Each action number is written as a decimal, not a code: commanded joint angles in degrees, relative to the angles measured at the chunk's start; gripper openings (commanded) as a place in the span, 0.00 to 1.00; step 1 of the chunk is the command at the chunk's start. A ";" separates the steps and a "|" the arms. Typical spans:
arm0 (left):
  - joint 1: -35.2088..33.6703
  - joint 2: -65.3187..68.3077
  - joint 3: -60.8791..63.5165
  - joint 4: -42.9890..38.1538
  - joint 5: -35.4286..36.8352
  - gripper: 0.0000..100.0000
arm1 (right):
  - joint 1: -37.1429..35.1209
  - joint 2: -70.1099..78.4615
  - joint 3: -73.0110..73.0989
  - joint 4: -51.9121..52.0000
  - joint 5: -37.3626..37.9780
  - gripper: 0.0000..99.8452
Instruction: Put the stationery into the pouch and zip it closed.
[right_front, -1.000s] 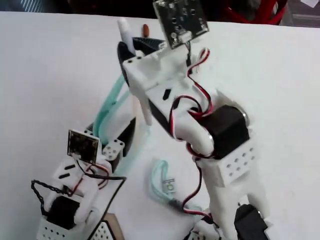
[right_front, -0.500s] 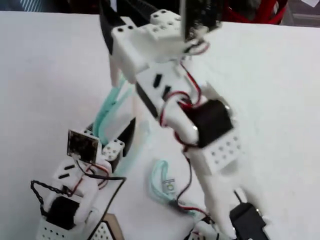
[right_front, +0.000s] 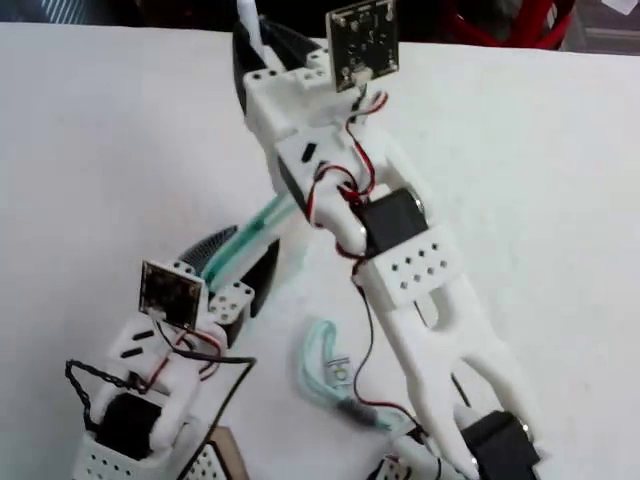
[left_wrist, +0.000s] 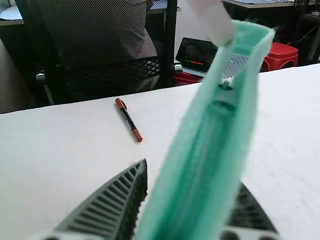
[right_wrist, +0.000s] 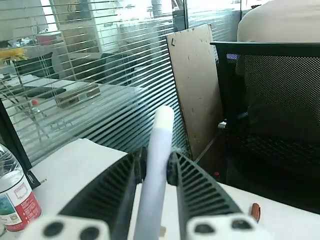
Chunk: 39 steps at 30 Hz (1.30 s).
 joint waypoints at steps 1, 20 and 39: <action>-0.57 -0.22 -0.35 -2.37 0.18 0.20 | -0.13 -10.07 3.52 0.31 0.53 0.02; -0.57 -0.22 -0.35 -2.02 0.18 0.19 | -1.63 -18.42 10.64 6.55 0.53 0.02; -0.66 -0.22 -0.26 -2.02 0.18 0.19 | -1.45 -17.01 -6.42 36.35 7.74 0.27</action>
